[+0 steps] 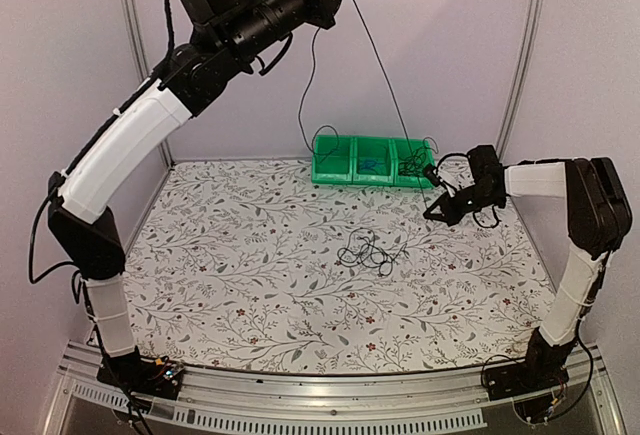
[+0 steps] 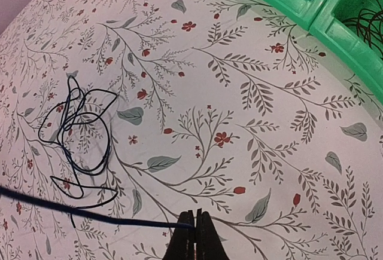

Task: Untangle the cables

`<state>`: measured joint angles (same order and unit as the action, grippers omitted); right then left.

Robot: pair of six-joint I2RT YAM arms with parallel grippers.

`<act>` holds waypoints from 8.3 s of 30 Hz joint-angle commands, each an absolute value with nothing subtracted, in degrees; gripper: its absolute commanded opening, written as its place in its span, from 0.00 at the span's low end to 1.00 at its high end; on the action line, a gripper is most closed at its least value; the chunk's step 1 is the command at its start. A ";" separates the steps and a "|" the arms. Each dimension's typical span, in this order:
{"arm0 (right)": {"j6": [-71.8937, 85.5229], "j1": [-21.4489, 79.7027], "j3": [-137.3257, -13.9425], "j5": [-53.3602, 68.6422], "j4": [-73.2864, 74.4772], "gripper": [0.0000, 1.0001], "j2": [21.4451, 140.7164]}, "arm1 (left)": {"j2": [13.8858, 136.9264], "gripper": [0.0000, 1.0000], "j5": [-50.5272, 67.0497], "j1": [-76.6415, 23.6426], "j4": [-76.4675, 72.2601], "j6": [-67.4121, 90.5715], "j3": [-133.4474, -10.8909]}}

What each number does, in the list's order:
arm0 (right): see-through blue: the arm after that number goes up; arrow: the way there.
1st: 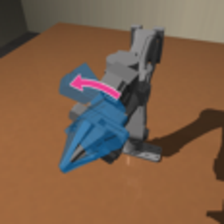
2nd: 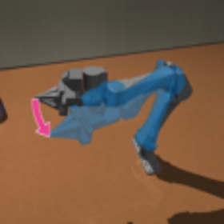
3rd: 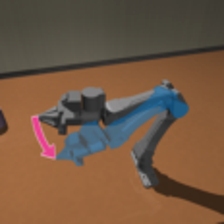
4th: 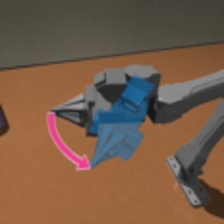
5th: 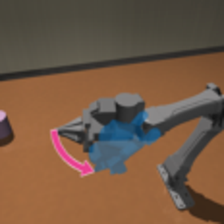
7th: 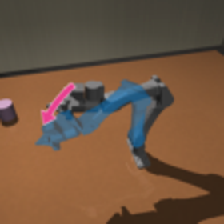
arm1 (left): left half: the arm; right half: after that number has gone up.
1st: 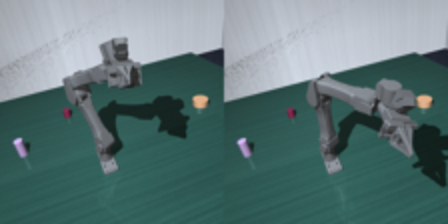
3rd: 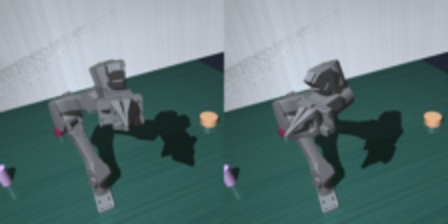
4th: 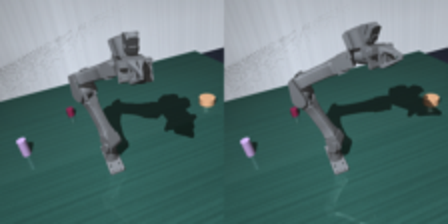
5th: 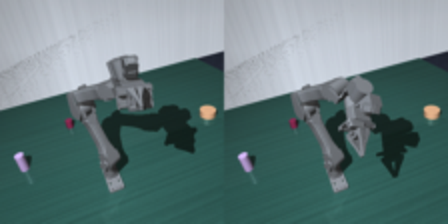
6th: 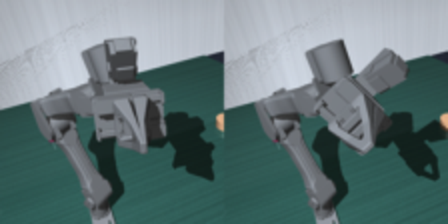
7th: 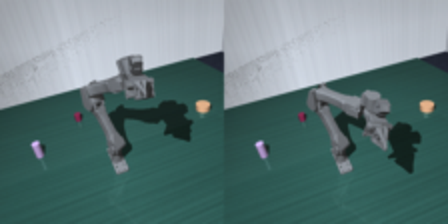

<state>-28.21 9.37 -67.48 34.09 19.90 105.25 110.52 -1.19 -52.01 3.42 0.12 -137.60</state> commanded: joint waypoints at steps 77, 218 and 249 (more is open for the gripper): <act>-10.03 12.57 -121.00 22.43 13.99 0.59 143.16 | 106.81 0.00 0.20 -49.50 -15.04 10.58 -123.78; -12.13 15.53 -84.65 37.27 23.81 0.53 108.56 | 122.65 0.58 -3.55 -34.55 11.85 32.75 -111.00; -12.13 15.56 -80.95 36.47 24.70 0.53 106.22 | 136.17 0.38 -10.89 -43.42 18.80 32.94 -106.83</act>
